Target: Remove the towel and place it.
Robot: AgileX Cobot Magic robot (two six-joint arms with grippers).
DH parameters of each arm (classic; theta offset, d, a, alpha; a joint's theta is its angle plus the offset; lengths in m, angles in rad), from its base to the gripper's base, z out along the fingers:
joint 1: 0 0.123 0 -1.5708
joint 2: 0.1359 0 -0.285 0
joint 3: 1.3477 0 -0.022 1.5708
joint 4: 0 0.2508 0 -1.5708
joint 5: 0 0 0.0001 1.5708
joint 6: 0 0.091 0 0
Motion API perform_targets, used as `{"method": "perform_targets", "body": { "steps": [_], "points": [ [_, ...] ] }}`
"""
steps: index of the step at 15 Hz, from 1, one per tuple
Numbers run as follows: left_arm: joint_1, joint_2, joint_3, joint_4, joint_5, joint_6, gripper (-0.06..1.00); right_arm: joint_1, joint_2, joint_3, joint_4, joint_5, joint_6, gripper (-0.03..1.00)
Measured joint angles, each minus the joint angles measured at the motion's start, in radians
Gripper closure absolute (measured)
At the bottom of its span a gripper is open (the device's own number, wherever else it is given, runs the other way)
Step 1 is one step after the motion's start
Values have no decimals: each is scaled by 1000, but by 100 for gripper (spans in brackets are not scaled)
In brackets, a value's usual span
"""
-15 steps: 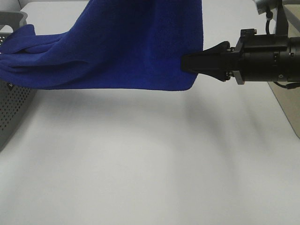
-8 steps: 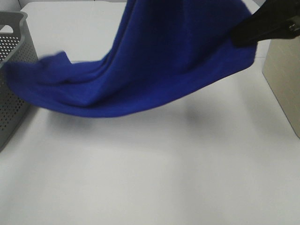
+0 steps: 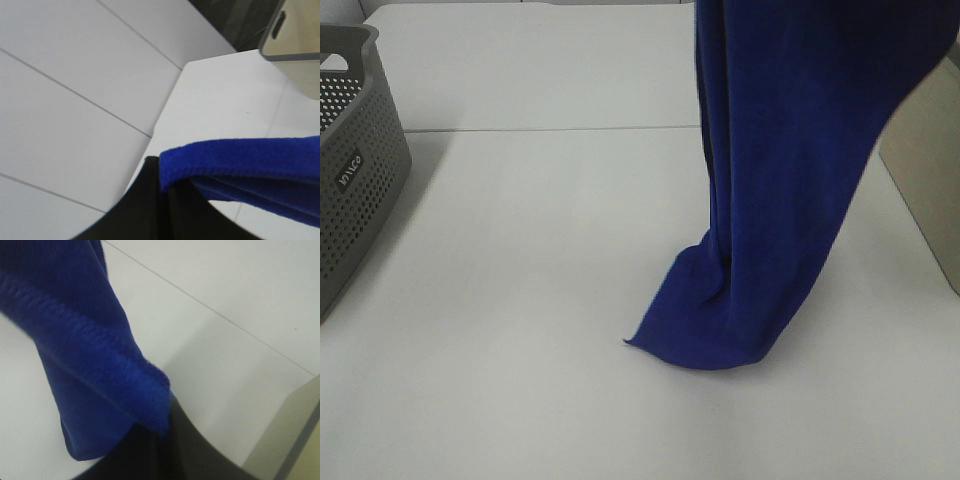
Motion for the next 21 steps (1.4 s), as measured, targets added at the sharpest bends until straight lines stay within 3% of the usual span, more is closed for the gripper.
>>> {"method": "perform_targets", "body": {
  "steps": [1, 3, 8, 11, 15, 19, 20, 21],
  "points": [
    [0, -23, 0, 56, 0, -54, 94, 0, 0, -43, -13, 28, 0, 95],
    [0, -78, 0, 87, -4, -141, 94, 0, 0, -133, -17, 60, 1, 95],
    [0, -133, 0, -4, 11, -174, 94, 0, 0, -295, -19, 80, 1, 95],
    [0, -135, 0, -60, 11, -174, 94, 0, -3, -323, -27, 44, -12, 95],
    [6, -123, 0, -34, 11, -175, 94, 0, 50, -323, -28, -8, -32, 95],
    [138, -31, 0, -15, -97, -209, 94, 0, 188, -323, -36, -206, -57, 95],
    [222, 33, 0, -15, -226, -227, 94, 0, 264, -323, -36, -385, -65, 95],
    [256, 63, 0, -15, -304, -231, 94, 0, 308, -323, -36, -509, -73, 95]
  ]
}}
